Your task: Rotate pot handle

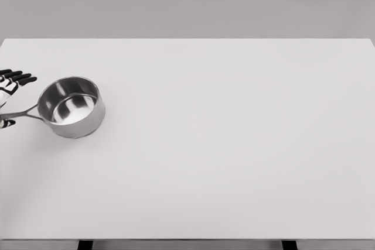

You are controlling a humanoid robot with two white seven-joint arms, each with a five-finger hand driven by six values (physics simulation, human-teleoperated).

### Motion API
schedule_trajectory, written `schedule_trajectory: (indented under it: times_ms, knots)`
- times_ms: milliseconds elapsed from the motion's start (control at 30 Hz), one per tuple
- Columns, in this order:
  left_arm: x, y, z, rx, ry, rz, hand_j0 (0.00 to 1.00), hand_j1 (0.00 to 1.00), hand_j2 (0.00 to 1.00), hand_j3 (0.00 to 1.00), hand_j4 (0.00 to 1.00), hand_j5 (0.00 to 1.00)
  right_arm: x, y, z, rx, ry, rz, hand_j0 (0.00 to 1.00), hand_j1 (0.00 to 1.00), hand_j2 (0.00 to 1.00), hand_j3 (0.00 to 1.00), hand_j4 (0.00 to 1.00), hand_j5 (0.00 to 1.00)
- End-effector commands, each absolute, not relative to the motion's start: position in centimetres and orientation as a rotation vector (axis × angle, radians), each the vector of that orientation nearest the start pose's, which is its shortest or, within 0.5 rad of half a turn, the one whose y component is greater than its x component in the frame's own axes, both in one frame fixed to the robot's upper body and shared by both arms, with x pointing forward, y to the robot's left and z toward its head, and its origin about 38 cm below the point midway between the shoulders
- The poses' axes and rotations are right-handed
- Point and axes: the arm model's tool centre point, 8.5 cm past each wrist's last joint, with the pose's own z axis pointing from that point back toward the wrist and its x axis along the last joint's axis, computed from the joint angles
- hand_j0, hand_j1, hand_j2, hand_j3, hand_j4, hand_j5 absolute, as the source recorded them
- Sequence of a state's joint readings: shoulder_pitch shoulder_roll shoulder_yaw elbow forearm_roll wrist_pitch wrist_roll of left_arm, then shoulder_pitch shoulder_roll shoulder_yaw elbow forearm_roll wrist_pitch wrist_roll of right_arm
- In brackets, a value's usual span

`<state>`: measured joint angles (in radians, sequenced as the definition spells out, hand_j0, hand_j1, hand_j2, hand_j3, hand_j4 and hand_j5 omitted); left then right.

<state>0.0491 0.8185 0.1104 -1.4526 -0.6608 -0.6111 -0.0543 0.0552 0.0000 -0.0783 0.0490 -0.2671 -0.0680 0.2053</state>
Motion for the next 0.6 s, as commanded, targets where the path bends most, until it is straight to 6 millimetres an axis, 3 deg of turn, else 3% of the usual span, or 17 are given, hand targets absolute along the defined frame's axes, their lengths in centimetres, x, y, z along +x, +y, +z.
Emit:
schedule_trajectory:
  times_ms: [0,567]
  knots:
    - [34.0,46.1,16.6,0.882,-1.454,-1.555,1.0,1.0,1.0,1.0,1.0,1.0,-4.1,-25.6,-25.9,0.091,-0.015,-0.346,1.0,1.0,1.0,1.0,1.0,1.0]
    - [35.4,46.8,16.4,0.909,-1.437,-1.526,1.0,1.0,1.0,1.0,1.0,1.0,-4.1,-25.6,-25.9,0.091,-0.014,-0.346,1.0,1.0,1.0,1.0,1.0,1.0]
